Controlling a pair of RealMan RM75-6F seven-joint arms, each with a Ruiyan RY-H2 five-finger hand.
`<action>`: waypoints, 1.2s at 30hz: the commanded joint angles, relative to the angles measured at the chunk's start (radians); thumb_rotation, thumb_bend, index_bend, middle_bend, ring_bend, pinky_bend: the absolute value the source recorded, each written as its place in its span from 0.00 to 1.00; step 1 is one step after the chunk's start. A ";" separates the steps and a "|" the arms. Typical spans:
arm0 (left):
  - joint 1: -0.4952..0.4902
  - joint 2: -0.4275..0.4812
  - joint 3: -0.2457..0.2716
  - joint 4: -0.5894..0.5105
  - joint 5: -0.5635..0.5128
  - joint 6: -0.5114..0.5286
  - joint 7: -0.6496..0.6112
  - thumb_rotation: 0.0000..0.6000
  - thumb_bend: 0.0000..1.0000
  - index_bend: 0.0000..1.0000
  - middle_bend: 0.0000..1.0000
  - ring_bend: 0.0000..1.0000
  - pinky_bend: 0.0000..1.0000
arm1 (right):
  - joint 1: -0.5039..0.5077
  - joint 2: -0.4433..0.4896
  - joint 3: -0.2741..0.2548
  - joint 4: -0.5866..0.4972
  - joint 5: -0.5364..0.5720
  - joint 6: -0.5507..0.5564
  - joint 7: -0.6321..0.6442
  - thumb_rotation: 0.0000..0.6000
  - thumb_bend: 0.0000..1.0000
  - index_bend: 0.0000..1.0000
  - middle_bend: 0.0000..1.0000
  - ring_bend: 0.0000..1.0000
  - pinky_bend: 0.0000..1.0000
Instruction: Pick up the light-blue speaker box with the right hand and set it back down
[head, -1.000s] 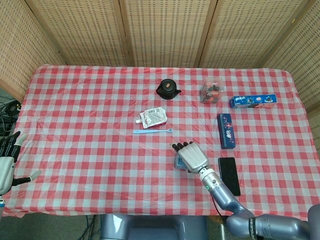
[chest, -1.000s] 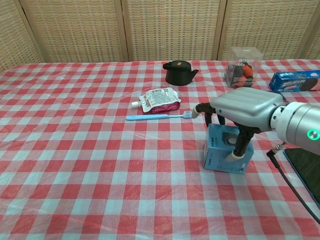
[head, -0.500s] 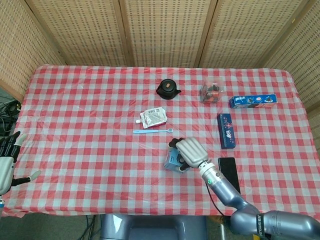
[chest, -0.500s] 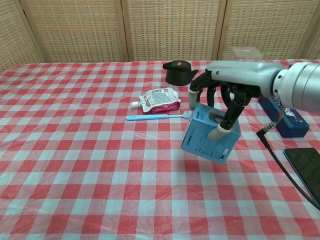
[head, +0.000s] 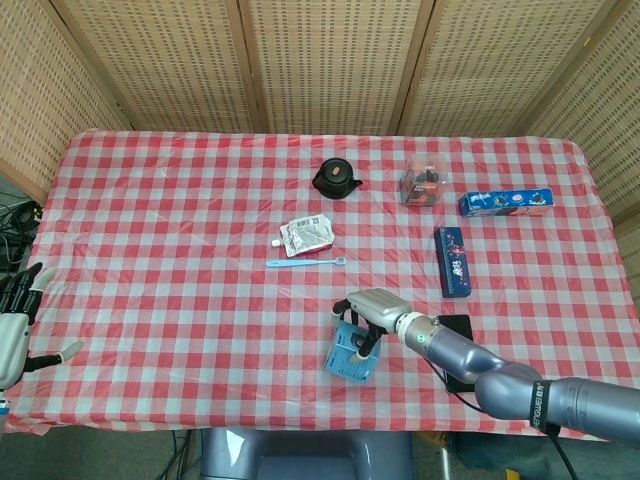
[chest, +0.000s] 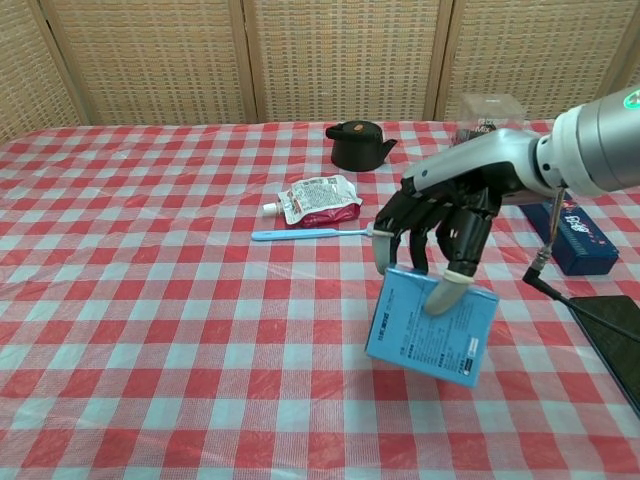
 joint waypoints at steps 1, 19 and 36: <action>0.000 0.000 0.000 -0.001 -0.001 0.001 0.001 1.00 0.00 0.00 0.00 0.00 0.00 | 0.041 -0.005 -0.042 0.029 0.012 -0.026 0.025 1.00 0.62 0.47 0.53 0.53 0.64; -0.001 0.001 0.003 -0.002 -0.005 0.000 -0.001 1.00 0.00 0.00 0.00 0.00 0.00 | 0.112 -0.051 -0.191 0.043 -0.005 0.269 -0.020 1.00 0.13 0.04 0.00 0.00 0.00; 0.006 0.002 0.014 -0.010 0.023 0.019 -0.001 1.00 0.00 0.00 0.00 0.00 0.00 | -0.048 -0.114 -0.261 -0.060 -0.216 0.601 -0.185 1.00 0.08 0.06 0.00 0.00 0.00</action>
